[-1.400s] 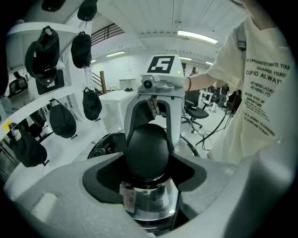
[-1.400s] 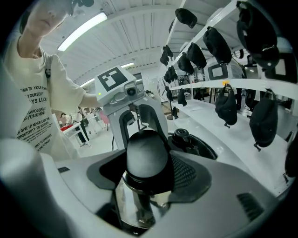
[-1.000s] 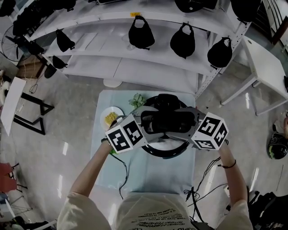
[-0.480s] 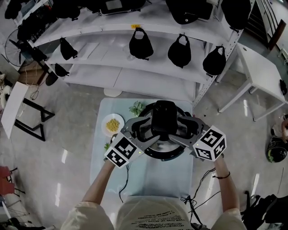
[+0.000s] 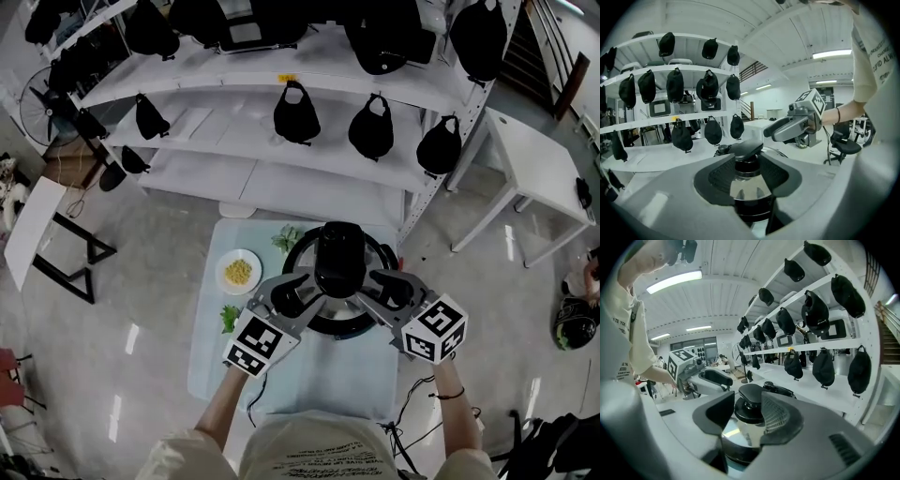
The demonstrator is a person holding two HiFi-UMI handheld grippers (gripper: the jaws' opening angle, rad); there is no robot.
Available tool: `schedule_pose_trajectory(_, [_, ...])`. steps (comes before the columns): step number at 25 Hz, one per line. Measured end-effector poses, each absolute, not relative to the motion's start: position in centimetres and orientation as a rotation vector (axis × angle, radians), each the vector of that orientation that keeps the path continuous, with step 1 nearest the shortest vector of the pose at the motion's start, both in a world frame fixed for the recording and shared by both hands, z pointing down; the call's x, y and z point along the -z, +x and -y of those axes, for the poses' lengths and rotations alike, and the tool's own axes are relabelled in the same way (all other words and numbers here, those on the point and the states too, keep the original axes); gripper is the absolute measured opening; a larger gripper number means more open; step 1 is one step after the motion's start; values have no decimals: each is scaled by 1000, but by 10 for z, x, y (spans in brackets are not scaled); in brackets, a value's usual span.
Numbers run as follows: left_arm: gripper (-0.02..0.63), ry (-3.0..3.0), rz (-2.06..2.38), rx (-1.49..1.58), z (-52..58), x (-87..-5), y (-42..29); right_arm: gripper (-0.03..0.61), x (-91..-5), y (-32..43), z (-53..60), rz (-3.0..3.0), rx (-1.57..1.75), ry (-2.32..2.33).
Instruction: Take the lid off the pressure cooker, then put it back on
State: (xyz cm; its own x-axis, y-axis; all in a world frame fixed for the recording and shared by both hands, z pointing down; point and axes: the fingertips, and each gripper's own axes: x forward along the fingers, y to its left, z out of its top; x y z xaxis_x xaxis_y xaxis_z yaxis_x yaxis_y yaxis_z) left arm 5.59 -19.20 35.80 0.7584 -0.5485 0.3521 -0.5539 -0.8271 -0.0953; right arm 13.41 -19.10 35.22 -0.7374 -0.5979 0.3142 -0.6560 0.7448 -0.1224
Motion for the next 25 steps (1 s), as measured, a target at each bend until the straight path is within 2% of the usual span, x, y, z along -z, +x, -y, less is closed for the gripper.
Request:
schedule_pose_trajectory(6, [100, 2903, 1002, -539, 173, -354, 52, 107, -343, 136, 174, 2723, -339, 1072])
schedule_pose_trajectory(11, [57, 2893, 1071, -499, 162, -348, 48, 56, -336, 137, 160, 2752, -340, 1131])
schedule_pose_trajectory(18, [35, 2892, 1124, -443, 148, -338, 43, 15, -326, 138, 141, 2809, -309, 1190])
schedule_pose_trajectory(25, [31, 2851, 1185, -401, 135, -337, 29, 6, -314, 140, 125, 2841, -273, 1255])
